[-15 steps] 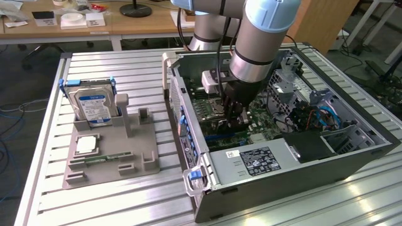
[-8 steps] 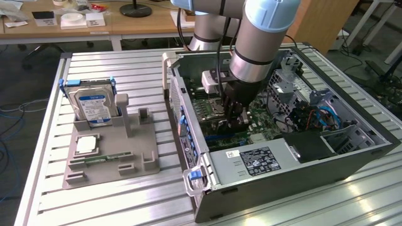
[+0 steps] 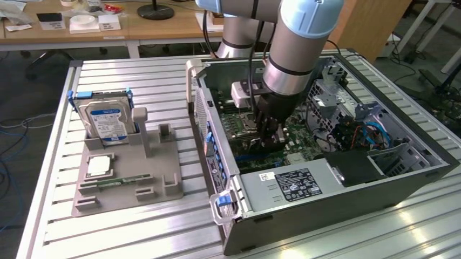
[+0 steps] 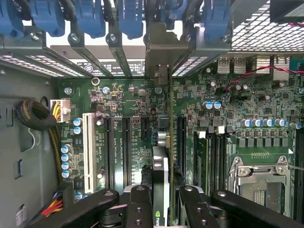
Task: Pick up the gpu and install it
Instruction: 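Insert the gpu into the slot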
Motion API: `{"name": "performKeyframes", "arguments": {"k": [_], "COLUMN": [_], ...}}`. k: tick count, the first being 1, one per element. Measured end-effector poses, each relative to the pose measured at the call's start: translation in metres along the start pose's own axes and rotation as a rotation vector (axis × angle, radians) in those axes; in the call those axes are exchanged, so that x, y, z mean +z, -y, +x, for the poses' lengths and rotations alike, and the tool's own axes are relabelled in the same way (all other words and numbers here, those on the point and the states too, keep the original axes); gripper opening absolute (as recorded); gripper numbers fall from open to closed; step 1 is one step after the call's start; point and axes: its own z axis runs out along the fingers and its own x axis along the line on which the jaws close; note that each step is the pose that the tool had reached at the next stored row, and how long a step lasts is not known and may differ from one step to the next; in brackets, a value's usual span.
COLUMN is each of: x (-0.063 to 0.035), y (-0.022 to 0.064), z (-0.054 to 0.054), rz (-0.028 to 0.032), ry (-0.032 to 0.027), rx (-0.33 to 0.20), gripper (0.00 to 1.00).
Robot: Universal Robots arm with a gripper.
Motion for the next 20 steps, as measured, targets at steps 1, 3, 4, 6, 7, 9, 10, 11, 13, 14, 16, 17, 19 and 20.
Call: {"name": "performKeyframes", "arguments": {"k": [1,3,4,6,7,9,10,11,13,14,16,17,19,20], "x": [0.0001,0.0011,0.0019,0.003,0.003,0.0038,0.0045,0.0052,0.0055,0.0056,0.0058,0.0058,0.0058,0.0058], "y": [0.0,0.0001,0.0001,0.0,0.0,0.0001,0.0001,0.0001,0.0001,0.0001,0.0001,0.0001,0.0002,0.0001], "z": [0.0,-0.0001,0.0,0.0001,0.0001,0.0001,0.0001,0.0002,0.0003,0.0003,0.0002,0.0002,0.0002,0.0002], "rz": [0.0,0.0003,0.0,0.0,0.0,0.0002,0.0001,0.0,-0.0001,-0.0001,0.0,0.0001,0.0001,0.0001], "ry": [0.0,0.0007,0.0005,0.0002,0.0001,0.0004,0.0002,0.0,-0.0002,-0.0001,0.0002,0.0002,0.0003,0.0003], "rx": [0.0,0.0,0.0,0.0,0.0,0.0,0.0,0.0,0.0,0.0,0.0,0.0,0.0,0.0], "gripper": [0.27,0.27,0.27,0.27,0.27,0.27,0.27,0.27,0.27,0.27,0.27,0.27,0.27,0.27]}}
